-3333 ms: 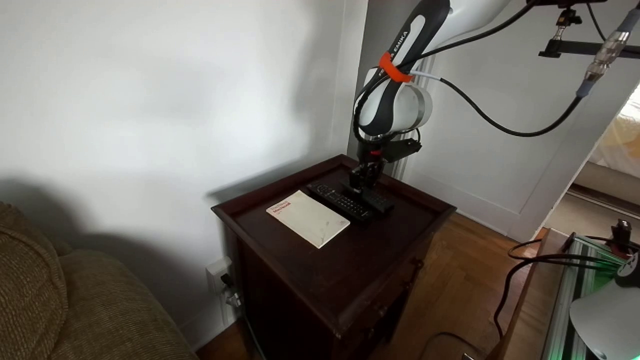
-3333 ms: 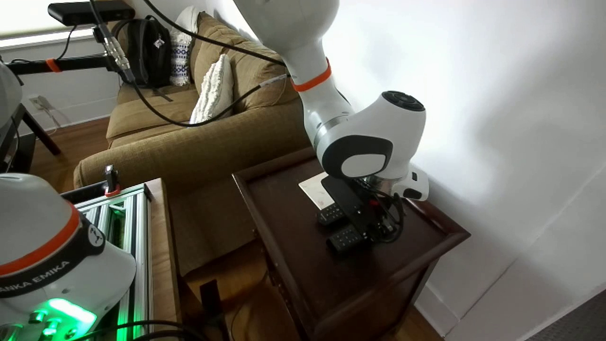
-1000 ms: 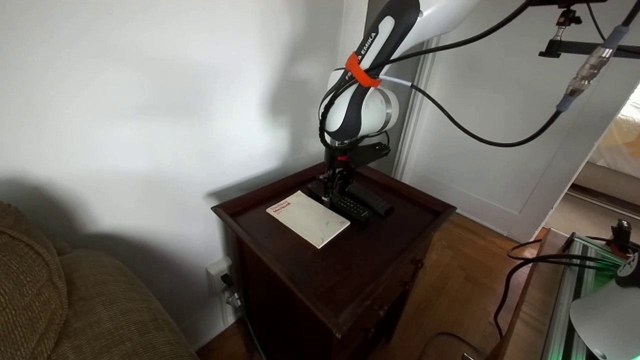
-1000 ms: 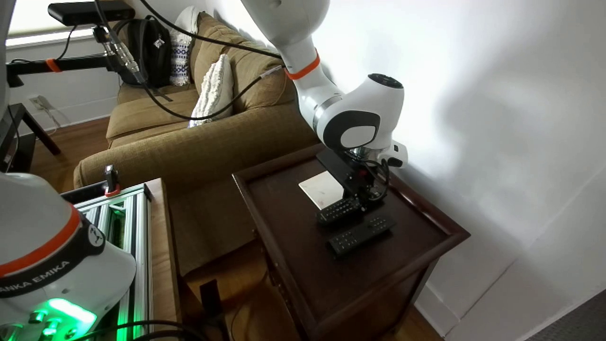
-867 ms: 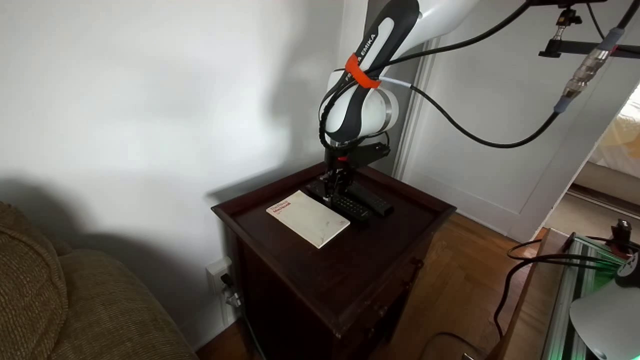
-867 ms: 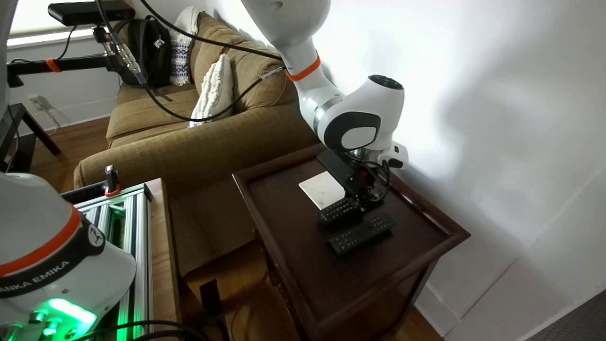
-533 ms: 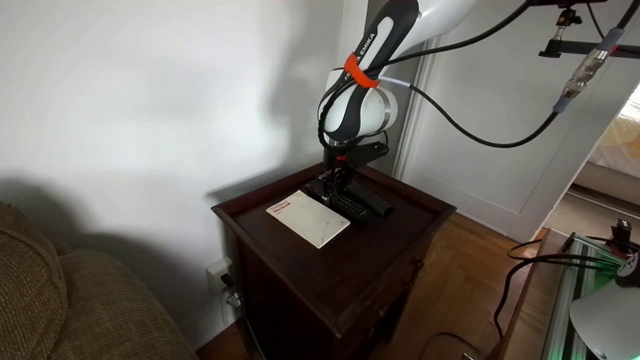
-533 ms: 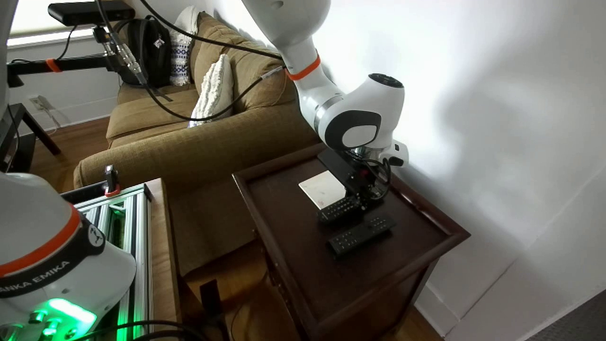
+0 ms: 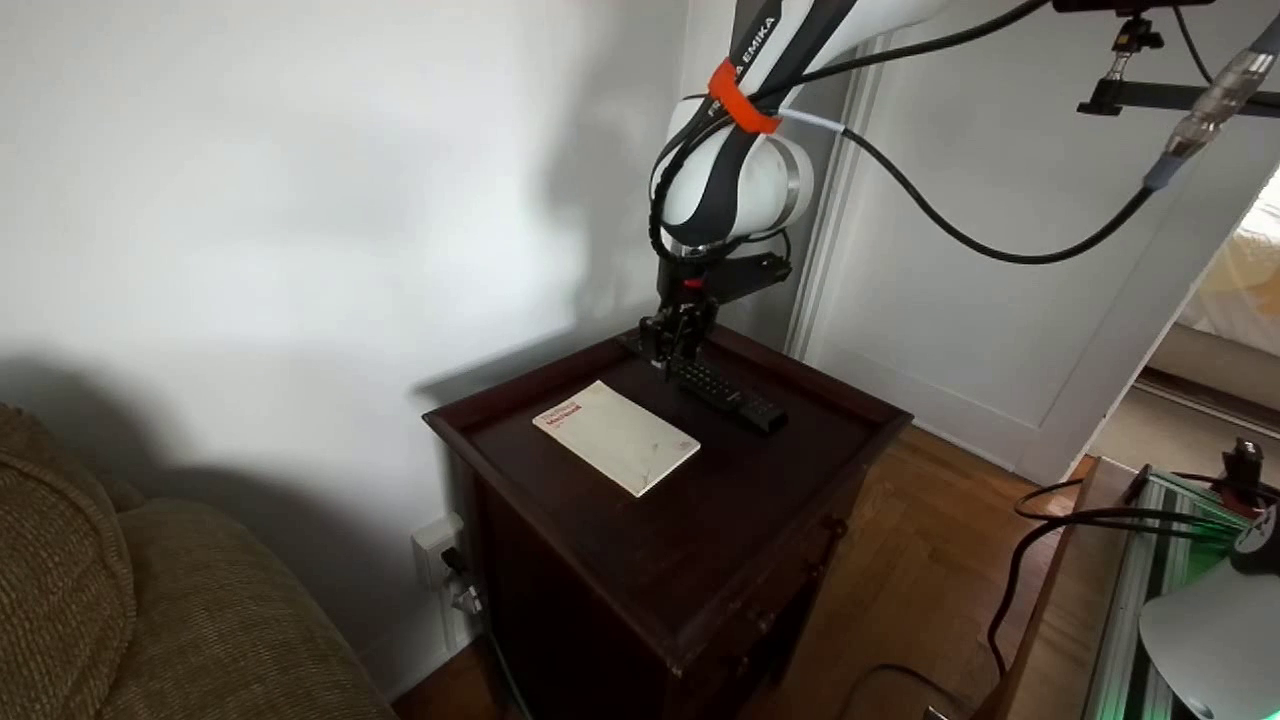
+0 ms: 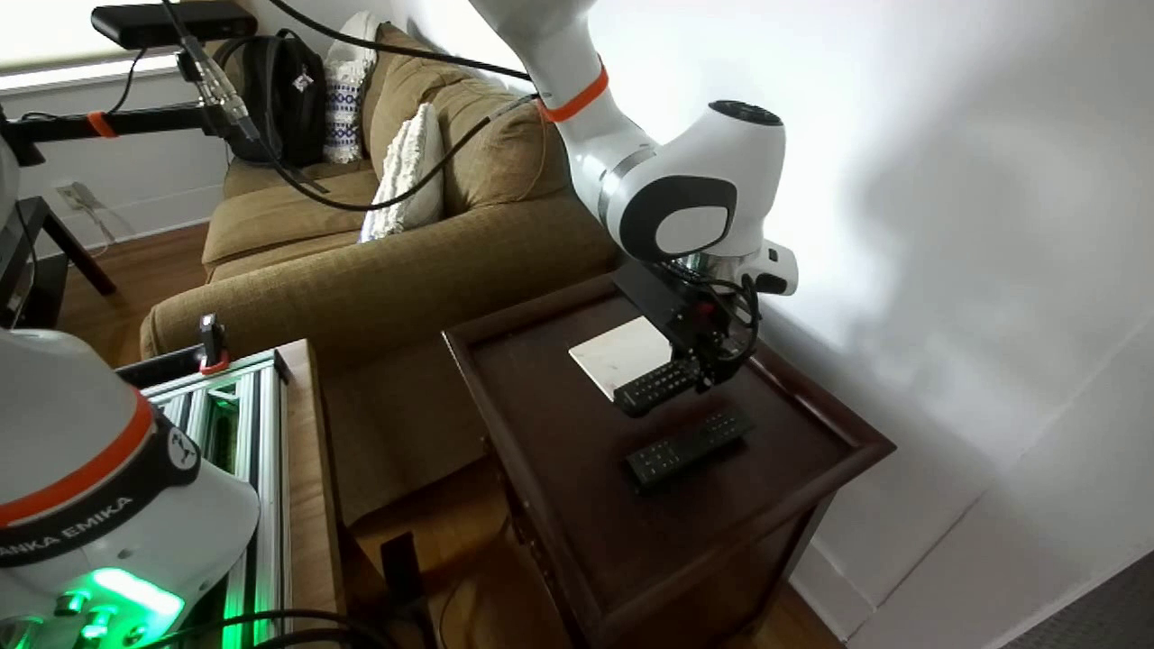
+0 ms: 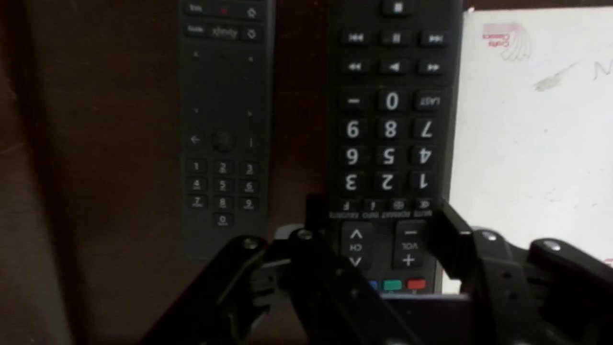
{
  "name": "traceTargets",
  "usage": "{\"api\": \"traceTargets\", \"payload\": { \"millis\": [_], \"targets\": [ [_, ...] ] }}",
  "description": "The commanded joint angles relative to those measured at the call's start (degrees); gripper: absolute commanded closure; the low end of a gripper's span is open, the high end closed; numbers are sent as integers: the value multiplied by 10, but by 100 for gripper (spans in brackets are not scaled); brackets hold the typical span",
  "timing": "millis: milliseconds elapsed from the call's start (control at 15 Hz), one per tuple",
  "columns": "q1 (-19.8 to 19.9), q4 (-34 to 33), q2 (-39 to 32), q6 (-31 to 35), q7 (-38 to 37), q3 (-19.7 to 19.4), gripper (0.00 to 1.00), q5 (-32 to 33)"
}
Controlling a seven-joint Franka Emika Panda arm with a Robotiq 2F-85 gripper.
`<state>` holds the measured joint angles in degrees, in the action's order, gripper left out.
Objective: Remove the remote controller on the remote stack and put it on the right side of the remote controller at the bottom, pick up the remote controller on the left and put it on top of the remote controller on the right
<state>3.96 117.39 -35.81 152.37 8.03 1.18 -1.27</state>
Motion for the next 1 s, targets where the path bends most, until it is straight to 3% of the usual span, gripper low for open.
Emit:
{"api": "traceTargets", "payload": {
  "millis": [0, 533, 933],
  "targets": [
    [7, 70, 54, 16, -7, -9, 70, 2],
    [18, 156, 91, 78, -6, -38, 70, 11],
    [36, 165, 75, 125, 9, -34, 70, 11]
  ]
}}
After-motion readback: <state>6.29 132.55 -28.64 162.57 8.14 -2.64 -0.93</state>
